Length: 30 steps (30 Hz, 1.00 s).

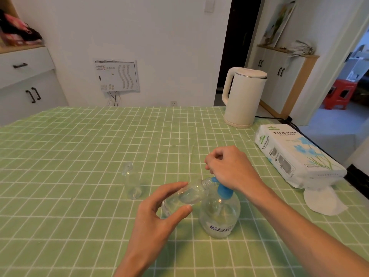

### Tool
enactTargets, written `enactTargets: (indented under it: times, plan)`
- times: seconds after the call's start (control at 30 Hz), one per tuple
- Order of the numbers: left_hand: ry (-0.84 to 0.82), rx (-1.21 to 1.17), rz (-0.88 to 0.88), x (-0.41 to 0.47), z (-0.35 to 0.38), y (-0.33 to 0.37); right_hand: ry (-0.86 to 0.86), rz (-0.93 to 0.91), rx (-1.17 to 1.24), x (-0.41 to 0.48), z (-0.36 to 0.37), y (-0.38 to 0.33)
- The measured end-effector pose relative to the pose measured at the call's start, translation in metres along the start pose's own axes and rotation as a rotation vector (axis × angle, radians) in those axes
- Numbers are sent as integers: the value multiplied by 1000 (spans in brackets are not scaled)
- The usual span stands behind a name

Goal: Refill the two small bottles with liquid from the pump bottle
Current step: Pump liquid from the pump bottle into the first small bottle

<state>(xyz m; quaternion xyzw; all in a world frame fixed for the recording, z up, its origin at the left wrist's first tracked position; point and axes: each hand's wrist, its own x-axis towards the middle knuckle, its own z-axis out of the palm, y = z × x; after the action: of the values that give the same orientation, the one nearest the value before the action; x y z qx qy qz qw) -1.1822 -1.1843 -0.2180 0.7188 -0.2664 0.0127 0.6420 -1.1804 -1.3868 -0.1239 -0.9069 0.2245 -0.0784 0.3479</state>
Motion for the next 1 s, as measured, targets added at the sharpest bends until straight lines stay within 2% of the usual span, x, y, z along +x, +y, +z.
enactTargets:
  times: [1.0]
  plan:
    - [-9,36,-13,2,0,-3,-18,35,52,1,8,9]
